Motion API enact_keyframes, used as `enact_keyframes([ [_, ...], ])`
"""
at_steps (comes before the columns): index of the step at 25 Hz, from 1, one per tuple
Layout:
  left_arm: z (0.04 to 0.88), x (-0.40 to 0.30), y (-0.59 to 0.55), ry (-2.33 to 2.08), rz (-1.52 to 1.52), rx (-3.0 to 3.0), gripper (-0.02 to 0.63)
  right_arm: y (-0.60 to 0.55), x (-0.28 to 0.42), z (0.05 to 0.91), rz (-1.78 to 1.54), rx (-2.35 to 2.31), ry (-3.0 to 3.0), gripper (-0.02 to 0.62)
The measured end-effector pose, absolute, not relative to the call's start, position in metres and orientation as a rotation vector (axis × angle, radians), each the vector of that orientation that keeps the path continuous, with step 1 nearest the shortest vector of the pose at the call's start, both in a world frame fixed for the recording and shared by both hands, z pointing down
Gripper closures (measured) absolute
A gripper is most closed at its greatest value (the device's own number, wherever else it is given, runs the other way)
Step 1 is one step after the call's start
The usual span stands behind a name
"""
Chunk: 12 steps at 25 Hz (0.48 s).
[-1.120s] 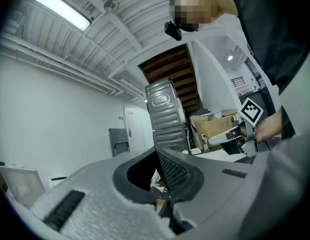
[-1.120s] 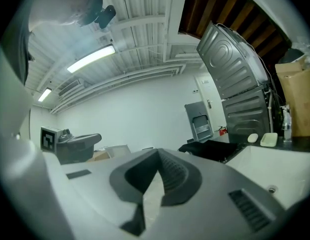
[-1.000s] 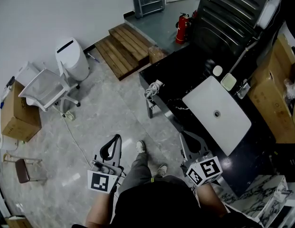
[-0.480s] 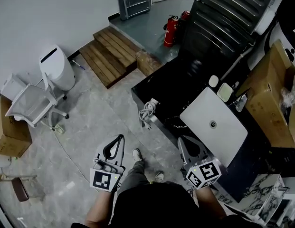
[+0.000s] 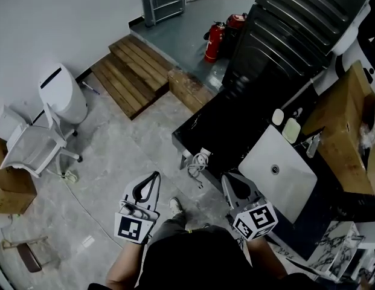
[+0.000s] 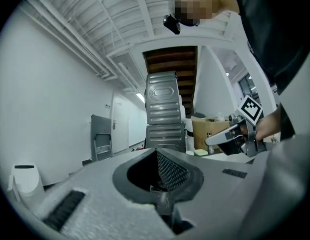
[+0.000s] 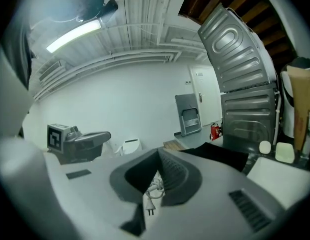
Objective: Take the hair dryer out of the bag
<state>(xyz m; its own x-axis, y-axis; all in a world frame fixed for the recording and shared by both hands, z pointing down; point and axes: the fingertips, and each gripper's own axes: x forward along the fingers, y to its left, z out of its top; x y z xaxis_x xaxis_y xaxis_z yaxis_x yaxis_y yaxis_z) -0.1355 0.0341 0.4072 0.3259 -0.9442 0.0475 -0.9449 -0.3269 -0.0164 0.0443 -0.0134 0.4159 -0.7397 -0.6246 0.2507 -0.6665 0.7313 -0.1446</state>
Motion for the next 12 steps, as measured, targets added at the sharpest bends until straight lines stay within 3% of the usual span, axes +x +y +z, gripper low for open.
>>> enact_keyframes([
  [12,0.422,-0.136,-0.020,-1.615,0.064,2.645,0.583,-0.042,0.033,0.423,0.365,1.179,-2.672,0.583],
])
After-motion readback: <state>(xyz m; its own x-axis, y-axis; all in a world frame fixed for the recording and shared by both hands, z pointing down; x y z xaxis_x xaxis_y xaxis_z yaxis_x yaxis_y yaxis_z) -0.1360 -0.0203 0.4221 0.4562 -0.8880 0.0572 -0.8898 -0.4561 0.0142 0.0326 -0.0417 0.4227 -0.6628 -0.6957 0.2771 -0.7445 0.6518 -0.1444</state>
